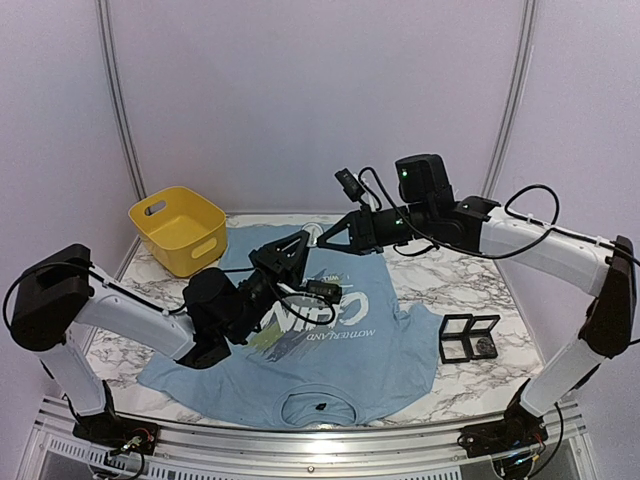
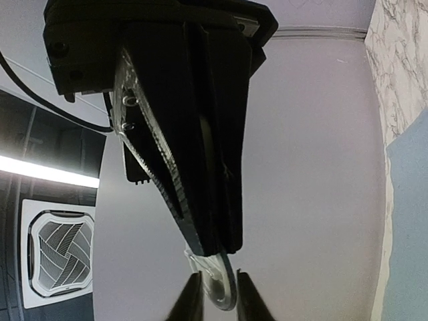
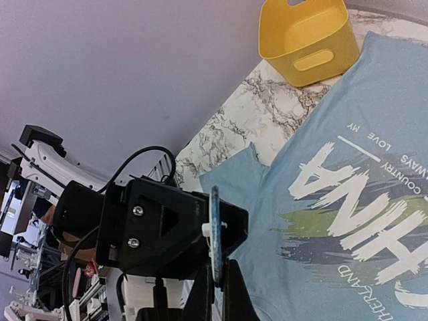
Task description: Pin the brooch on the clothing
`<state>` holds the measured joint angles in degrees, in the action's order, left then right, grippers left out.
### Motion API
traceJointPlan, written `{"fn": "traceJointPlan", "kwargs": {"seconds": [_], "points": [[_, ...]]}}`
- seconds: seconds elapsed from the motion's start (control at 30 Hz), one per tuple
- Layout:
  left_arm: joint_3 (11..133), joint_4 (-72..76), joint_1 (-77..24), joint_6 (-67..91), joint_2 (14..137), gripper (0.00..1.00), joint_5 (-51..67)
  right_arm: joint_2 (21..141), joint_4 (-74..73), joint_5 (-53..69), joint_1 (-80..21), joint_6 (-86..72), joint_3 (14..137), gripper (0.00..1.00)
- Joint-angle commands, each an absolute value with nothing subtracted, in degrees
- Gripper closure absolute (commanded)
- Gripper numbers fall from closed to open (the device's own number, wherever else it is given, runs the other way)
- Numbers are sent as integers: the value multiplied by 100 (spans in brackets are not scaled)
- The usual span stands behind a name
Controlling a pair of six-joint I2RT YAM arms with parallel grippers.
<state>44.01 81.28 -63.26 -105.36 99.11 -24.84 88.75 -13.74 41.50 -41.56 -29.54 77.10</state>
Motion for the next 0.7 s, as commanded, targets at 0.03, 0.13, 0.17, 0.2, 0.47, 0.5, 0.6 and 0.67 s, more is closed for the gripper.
{"fn": "traceJointPlan", "kwargs": {"seconds": [0.03,0.13,0.17,0.2,0.47,0.5,0.6,0.67], "points": [[4379,7477,-6372,-9466,9344,53,-2786,8841,-1425,3754,-4104,-2559,7890,100],[4283,7190,-6388,-8936,9094,32,-2933,8778,-1567,3655,-4032,-2394,7911,100],[4251,7040,-6394,-8705,8978,27,-2981,8768,-1645,3605,-4003,-2334,7929,100],[4218,6832,-6398,-8417,8851,24,-3021,8759,-1704,3585,-3981,-2265,7949,100],[5543,1467,-5697,-2604,7141,21,-375,8440,-2252,3736,-4018,-706,8095,100],[5703,1175,-5438,-2096,7021,21,272,8331,-2181,3856,-4051,-522,8034,100],[6108,519,-5006,-989,6920,20,1786,8108,-1988,4142,-4151,-100,7912,100],[6411,130,-4909,-756,7006,19,2360,8093,-1994,4206,-4230,165,7963,100]]}}
